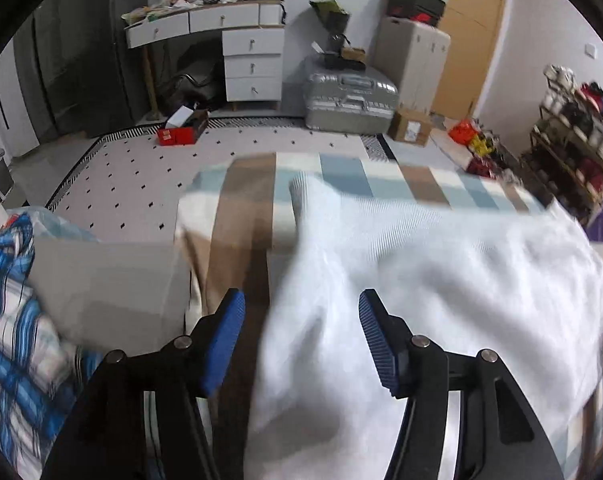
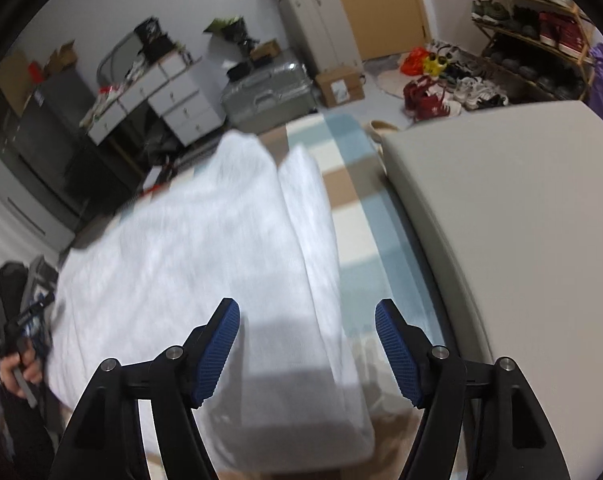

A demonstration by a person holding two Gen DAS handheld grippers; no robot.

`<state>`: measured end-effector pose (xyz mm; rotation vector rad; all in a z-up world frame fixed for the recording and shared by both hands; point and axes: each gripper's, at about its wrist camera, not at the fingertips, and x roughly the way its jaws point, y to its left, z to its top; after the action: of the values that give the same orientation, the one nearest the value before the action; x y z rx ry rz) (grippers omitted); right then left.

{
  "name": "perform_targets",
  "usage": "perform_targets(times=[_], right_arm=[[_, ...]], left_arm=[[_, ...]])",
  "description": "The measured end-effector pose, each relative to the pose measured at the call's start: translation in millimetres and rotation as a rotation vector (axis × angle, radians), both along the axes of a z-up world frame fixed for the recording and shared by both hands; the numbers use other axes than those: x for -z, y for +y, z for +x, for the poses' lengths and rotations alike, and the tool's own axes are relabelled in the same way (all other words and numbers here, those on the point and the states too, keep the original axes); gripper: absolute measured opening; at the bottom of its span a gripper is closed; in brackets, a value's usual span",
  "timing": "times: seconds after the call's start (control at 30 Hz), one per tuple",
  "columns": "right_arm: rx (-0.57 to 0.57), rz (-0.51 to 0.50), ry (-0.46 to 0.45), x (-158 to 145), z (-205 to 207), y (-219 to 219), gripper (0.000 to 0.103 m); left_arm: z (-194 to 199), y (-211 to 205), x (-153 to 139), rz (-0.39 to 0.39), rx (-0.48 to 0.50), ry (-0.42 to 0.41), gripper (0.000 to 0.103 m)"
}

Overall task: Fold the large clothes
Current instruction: 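Lay the folded grey sweatshirt flat and open both grippers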

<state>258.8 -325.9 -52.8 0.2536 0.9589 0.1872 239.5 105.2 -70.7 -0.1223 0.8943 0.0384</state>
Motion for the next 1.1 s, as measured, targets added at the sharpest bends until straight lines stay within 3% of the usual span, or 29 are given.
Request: perform_targets(times=[0.07,0.1,0.13,0.17,0.23,0.27,0.3,0.33,0.4,0.47,0.57,0.63,0.8,1.1], right_arm=[[-0.026,-0.020,0.007,10.2,-4.3,5.8,0.068],[-0.034,-0.017,0.009,13.4,-5.4,7.9,0.046],[-0.052,0.005,0.011,15.0,-7.4,9.9,0.009],[-0.081,0.048,0.000,12.3,-11.6,12.0,0.008],[-0.122,0.101,-0.175,-9.3,-38.3,11.2,0.008],[-0.110,0.100,-0.240,-19.9,-51.7,6.9,0.008],[-0.087,0.105,-0.234,-20.4,-53.8,2.1,0.008],[-0.062,0.117,-0.205,-15.1,-51.4,-4.5,0.008],[-0.005,0.050,-0.072,9.3,-38.2,-8.0,0.009],[0.009,-0.016,-0.032,22.5,-37.9,0.3,0.013],[0.015,-0.020,-0.055,17.3,-44.1,2.7,0.033],[0.015,0.022,-0.051,14.8,-48.7,0.1,0.057],[0.000,0.009,-0.050,10.3,-59.0,1.1,0.064],[0.033,0.055,-0.015,16.2,-74.3,-2.5,0.066]], left_arm=[[-6.6,-4.4,6.9,0.015,0.002,0.014,0.054],[-10.2,-5.7,8.5,0.017,0.000,0.018,0.054],[-14.5,-6.5,9.7,0.019,-0.002,0.023,0.054],[-20.0,-6.1,10.5,0.016,-0.012,0.025,0.054],[-30.0,-3.5,7.4,0.001,-0.034,0.012,0.054],[-35.6,-1.9,6.1,-0.015,-0.036,0.004,0.054],[-40.3,0.5,6.2,-0.023,-0.038,0.000,0.054],[-43.7,2.8,7.0,-0.025,-0.047,-0.002,0.054],[-45.8,5.9,9.4,-0.024,-0.070,-0.004,0.054],[-48.3,8.0,13.6,-0.038,-0.087,-0.001,0.054],[-54.3,8.4,20.8,-0.073,-0.090,0.021,0.054],[-57.3,3.4,24.0,-0.065,-0.075,0.030,0.054],[-64.0,-2.9,26.6,-0.031,-0.083,0.024,0.054],[-64.8,-6.1,29.6,-0.014,-0.097,0.001,0.054]])
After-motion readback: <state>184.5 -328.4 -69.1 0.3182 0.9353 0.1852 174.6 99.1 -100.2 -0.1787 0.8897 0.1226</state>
